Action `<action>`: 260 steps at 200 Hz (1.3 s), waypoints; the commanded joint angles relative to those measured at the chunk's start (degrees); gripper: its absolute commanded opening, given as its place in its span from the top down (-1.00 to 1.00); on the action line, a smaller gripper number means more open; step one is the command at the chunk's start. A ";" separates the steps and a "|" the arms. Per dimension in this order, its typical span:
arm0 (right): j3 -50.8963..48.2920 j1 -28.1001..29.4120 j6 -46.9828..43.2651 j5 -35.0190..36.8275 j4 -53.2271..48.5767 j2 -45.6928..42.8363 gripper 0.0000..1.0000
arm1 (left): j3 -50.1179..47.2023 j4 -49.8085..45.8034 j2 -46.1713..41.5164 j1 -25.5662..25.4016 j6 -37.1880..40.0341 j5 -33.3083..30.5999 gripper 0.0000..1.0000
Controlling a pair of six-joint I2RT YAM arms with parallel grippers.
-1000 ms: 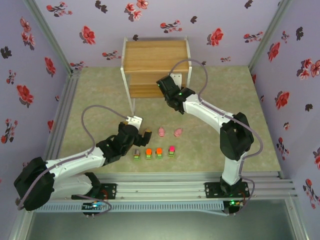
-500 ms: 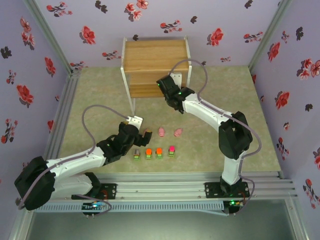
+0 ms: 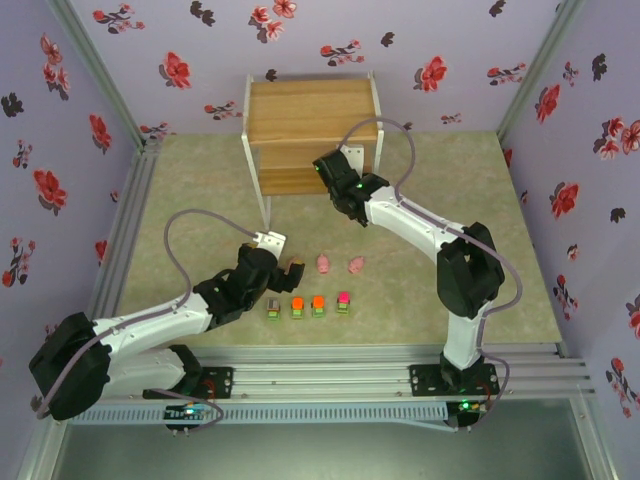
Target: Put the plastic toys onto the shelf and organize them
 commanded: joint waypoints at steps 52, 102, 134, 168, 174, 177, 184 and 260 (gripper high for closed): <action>0.23 1.94 0.09 2.37 -0.33 -4.41 0.38 | 1.68 0.82 0.08 0.44 -0.69 0.29 -0.98; -1.63 3.81 0.23 4.21 -0.59 -6.92 0.33 | 1.74 0.75 -0.02 0.44 -0.69 0.33 -0.97; -4.11 4.91 1.19 4.17 -0.53 -9.12 0.33 | 1.71 0.82 0.11 0.49 -0.69 0.33 -0.97; -7.97 6.88 2.59 4.68 -0.31 -12.18 0.33 | 1.74 0.78 0.00 0.61 -0.60 0.34 -0.97; -8.73 7.24 2.80 4.83 -0.29 -12.80 0.33 | 1.78 0.82 0.02 0.68 -0.60 0.34 -0.97; -9.00 7.40 2.94 4.79 -0.29 -13.14 0.33 | 1.65 0.82 -0.03 0.70 -0.60 0.32 -0.97; -9.85 7.91 3.27 4.94 -0.31 -13.90 0.33 | 1.65 0.83 0.02 0.70 -0.65 0.34 -0.97; -19.44 12.86 9.00 5.97 -1.64 -21.98 0.34 | 1.71 0.65 0.05 1.16 -0.69 0.32 -0.96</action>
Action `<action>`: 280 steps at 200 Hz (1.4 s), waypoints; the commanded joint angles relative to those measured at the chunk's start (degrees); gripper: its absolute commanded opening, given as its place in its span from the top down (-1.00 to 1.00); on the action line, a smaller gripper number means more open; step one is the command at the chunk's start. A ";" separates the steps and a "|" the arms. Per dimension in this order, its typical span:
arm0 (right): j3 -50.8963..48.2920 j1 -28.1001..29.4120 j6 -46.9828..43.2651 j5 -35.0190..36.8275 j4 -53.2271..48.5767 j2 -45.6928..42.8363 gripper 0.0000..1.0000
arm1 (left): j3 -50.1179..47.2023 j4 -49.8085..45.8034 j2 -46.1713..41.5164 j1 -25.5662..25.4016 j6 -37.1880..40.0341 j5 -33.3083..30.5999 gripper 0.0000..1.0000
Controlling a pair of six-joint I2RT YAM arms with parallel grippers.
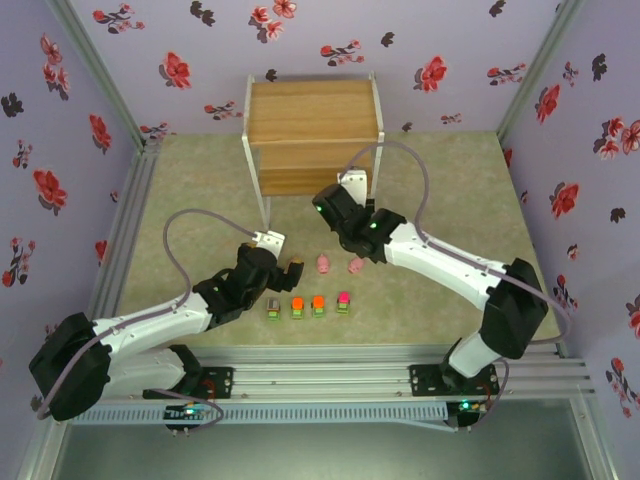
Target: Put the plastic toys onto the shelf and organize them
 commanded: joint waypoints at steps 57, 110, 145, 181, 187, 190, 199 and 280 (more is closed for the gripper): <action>-8.77 6.01 9.29 3.16 -2.43 -7.31 0.34 | 1.32 1.49 -0.07 1.27 -1.20 2.39 -0.97; -14.01 10.61 15.53 3.74 -4.10 -8.66 0.34 | 2.06 3.18 2.12 1.47 -0.69 10.75 -0.97; -16.63 14.21 19.99 4.00 -5.44 -9.61 0.34 | 2.49 3.64 3.22 1.43 -0.25 14.37 -0.97; -18.79 18.53 25.43 3.99 -6.82 -8.60 0.34 | 2.59 3.28 3.22 1.62 -0.42 14.32 -0.97; -19.11 19.20 26.37 3.91 -6.82 -8.21 0.34 | 2.67 3.28 3.28 1.69 -0.43 14.34 -0.96; -19.28 19.50 27.10 3.91 -6.96 -7.98 0.34 | 2.61 3.24 3.26 1.72 -0.54 14.26 -0.96; -19.88 20.86 29.41 4.40 -7.53 -7.39 0.34 | 2.51 3.20 3.22 1.89 -0.60 14.23 -0.96; -22.91 26.83 40.86 5.37 -6.60 -3.59 0.34 | 2.15 3.28 3.17 2.53 -0.78 13.54 -0.93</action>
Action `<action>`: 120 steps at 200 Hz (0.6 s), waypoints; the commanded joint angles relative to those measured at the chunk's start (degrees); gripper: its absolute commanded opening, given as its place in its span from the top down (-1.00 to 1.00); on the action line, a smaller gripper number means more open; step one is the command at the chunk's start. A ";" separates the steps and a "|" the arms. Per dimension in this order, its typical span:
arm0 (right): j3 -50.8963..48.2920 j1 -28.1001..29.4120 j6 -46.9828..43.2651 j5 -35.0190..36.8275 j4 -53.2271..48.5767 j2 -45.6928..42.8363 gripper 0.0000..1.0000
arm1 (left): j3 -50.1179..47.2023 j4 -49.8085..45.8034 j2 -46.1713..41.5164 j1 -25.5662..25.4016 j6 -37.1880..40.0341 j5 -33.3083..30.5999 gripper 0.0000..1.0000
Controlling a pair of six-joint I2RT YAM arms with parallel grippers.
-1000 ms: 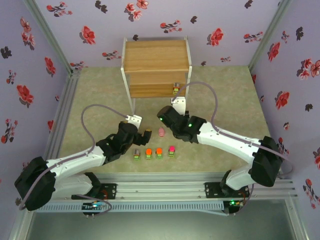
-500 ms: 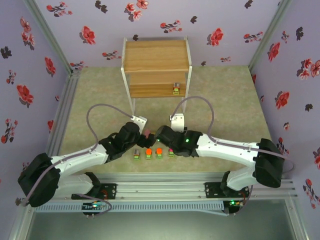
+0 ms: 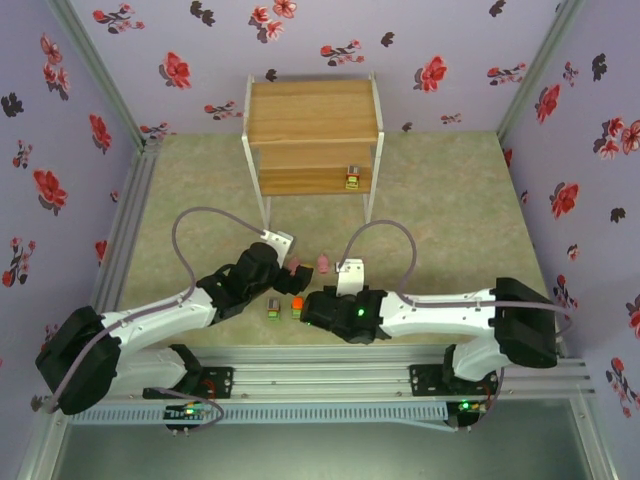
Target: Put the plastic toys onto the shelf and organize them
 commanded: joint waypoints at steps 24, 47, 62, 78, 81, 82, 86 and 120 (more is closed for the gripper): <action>-1.72 1.09 7.21 0.16 -0.02 2.92 0.34 | 1.19 1.21 0.26 0.52 -0.58 0.08 -0.93; -3.06 1.19 9.03 -1.52 2.17 4.51 0.34 | 1.32 1.21 0.36 0.52 -0.67 0.08 -0.92; -3.17 1.53 10.14 -1.79 2.36 5.45 0.33 | 1.19 1.21 0.44 0.52 -0.67 0.08 -0.92; -3.17 1.80 10.70 -1.87 2.69 6.25 0.33 | 1.29 1.21 0.52 0.52 -0.68 0.08 -0.92; -3.20 1.80 10.70 -2.03 2.86 6.41 0.33 | 1.28 1.21 0.52 0.52 -0.67 0.10 -0.92; -3.19 1.80 10.68 -2.04 2.88 6.48 0.33 | 1.28 1.21 0.52 0.52 -0.67 0.09 -0.92; -3.17 1.92 10.69 -2.19 2.97 6.73 0.33 | 1.28 1.21 0.48 0.52 -0.73 0.08 -0.92; -2.90 1.98 11.23 -2.75 3.50 8.35 0.32 | 1.28 1.22 0.56 0.52 -0.67 0.08 -0.92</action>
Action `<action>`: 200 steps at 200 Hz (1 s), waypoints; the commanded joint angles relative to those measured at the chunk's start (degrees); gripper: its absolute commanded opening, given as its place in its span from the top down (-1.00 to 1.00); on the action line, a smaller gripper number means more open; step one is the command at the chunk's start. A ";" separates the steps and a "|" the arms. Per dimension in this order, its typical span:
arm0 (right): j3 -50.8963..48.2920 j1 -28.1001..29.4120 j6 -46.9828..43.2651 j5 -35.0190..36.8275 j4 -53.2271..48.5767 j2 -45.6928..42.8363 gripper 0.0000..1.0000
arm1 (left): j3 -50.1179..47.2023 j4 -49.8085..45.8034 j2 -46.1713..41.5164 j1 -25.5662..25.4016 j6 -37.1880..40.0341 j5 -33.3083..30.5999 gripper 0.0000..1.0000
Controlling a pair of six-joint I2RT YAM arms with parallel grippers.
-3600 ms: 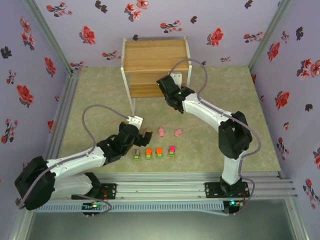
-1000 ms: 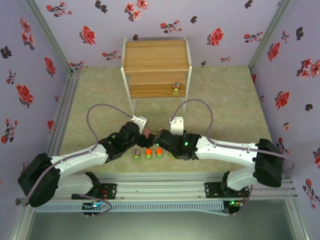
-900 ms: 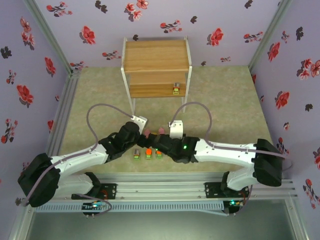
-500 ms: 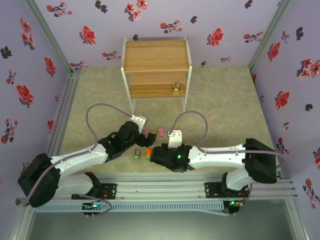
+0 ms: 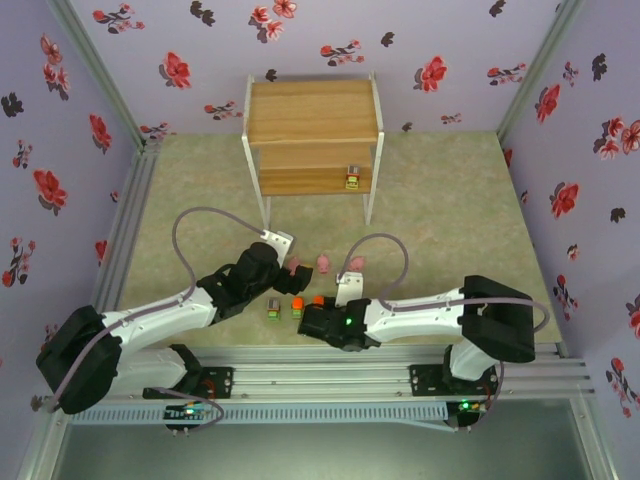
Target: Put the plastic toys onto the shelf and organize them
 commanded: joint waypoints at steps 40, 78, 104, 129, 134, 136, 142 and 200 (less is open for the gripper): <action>-0.73 0.49 3.76 0.28 0.38 2.08 0.31 | 1.36 1.19 0.33 0.39 -0.76 0.08 -0.92; -0.77 0.49 4.00 0.16 0.64 2.81 0.31 | 1.37 1.13 0.57 0.39 -0.80 0.10 -0.92; -0.50 0.49 3.98 -0.16 0.97 3.82 0.34 | 1.37 1.10 0.56 0.38 -0.89 0.08 -0.92; -0.39 0.51 3.76 -0.54 1.48 4.43 0.38 | 1.37 1.10 0.53 0.38 -0.85 0.08 -0.92; -0.39 0.51 3.74 -0.53 1.52 4.52 0.39 | 1.38 1.10 0.53 0.39 -0.85 0.08 -0.92; -0.39 0.50 3.74 -0.48 1.52 4.57 0.39 | 1.37 1.10 0.55 0.39 -0.85 0.08 -0.92; -0.39 0.41 3.73 -0.51 1.61 4.66 0.40 | 1.37 1.10 0.61 0.39 -0.85 0.08 -0.92; -0.57 0.28 3.98 -0.72 2.38 6.20 0.46 | 1.47 0.99 0.78 0.39 -1.02 0.08 -0.92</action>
